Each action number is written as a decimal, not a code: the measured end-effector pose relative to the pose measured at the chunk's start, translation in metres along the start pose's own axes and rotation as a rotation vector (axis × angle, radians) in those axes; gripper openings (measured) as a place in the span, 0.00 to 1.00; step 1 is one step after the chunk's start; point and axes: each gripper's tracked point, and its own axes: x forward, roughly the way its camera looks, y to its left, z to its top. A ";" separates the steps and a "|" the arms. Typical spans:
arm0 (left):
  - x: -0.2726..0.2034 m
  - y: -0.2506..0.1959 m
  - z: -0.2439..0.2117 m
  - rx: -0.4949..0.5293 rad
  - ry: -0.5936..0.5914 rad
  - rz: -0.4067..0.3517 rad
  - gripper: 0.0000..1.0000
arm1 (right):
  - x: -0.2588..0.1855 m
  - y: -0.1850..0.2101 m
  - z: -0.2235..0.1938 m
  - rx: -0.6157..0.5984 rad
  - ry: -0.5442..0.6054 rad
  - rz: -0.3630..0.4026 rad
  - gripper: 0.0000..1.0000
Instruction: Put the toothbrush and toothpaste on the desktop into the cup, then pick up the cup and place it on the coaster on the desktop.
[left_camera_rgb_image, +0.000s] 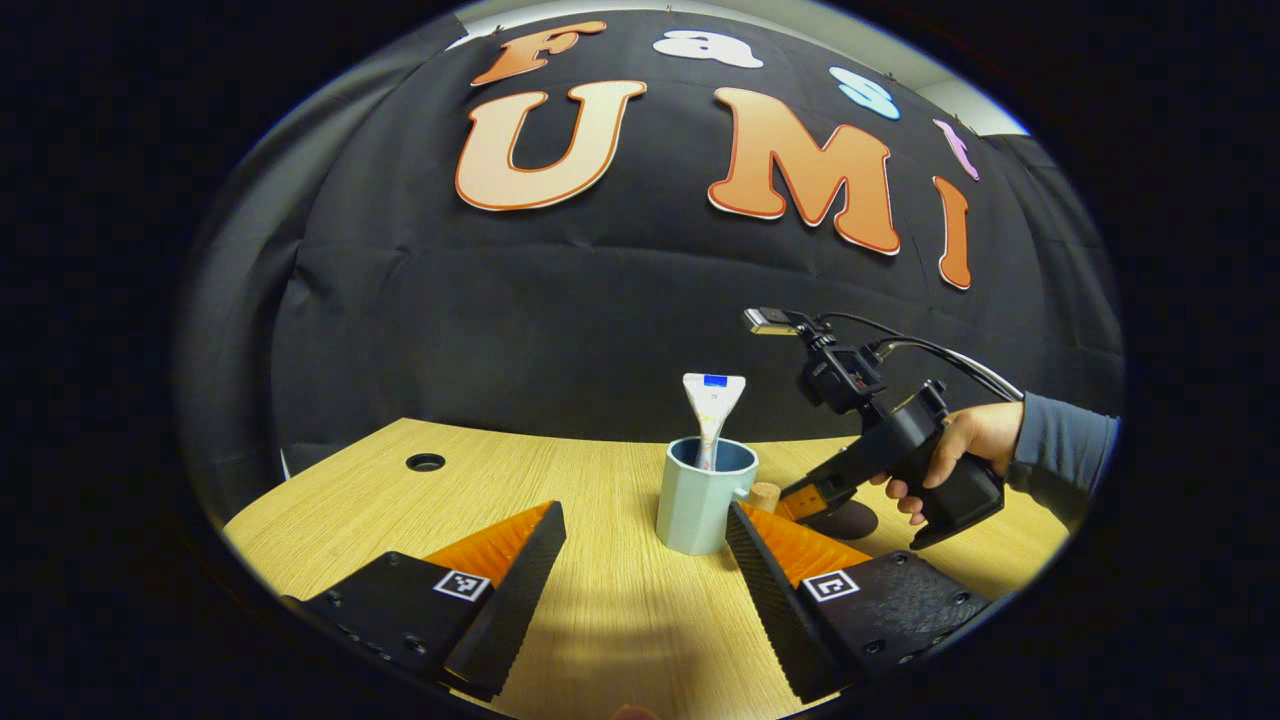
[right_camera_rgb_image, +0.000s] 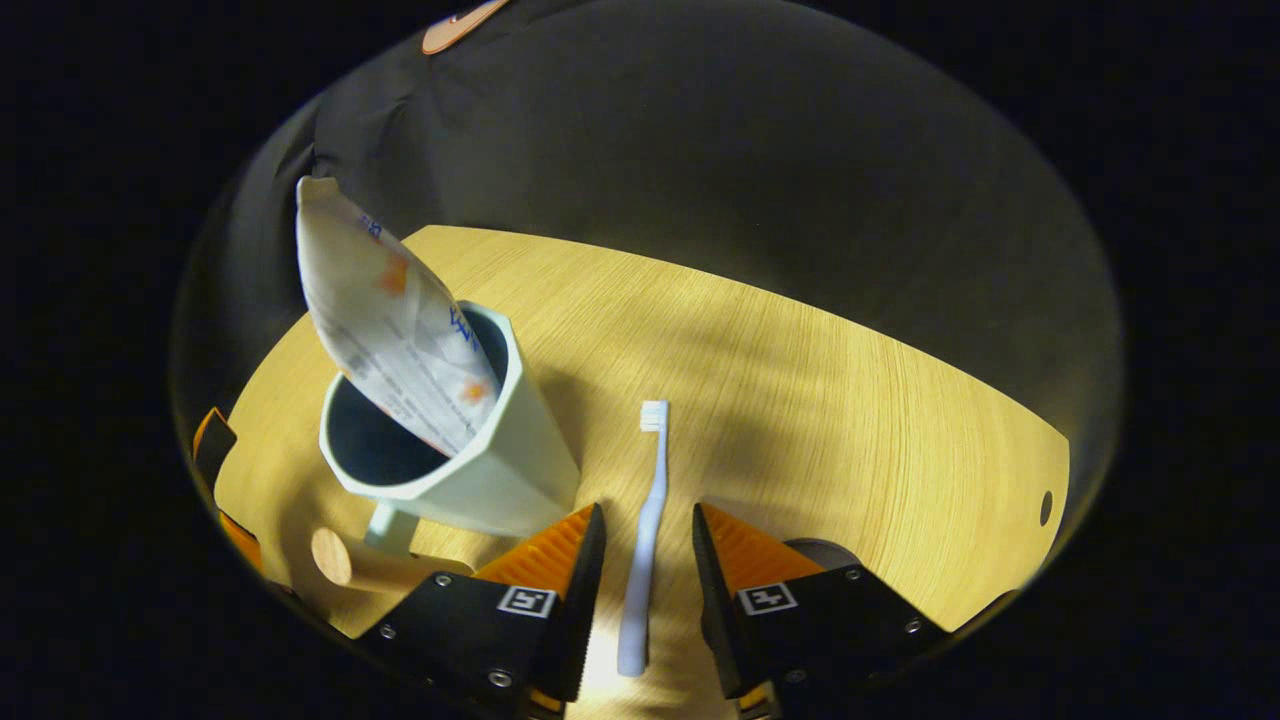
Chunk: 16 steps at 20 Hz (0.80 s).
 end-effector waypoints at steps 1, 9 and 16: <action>0.000 0.000 -0.001 0.000 -0.002 0.000 0.97 | 0.001 0.003 0.003 0.008 0.006 0.002 0.36; -0.003 0.001 0.005 -0.003 -0.016 0.003 0.97 | -0.003 -0.003 -0.004 0.139 0.022 0.012 0.04; -0.001 -0.001 0.001 -0.011 -0.006 -0.005 0.97 | -0.030 -0.009 0.010 0.204 -0.082 0.037 0.03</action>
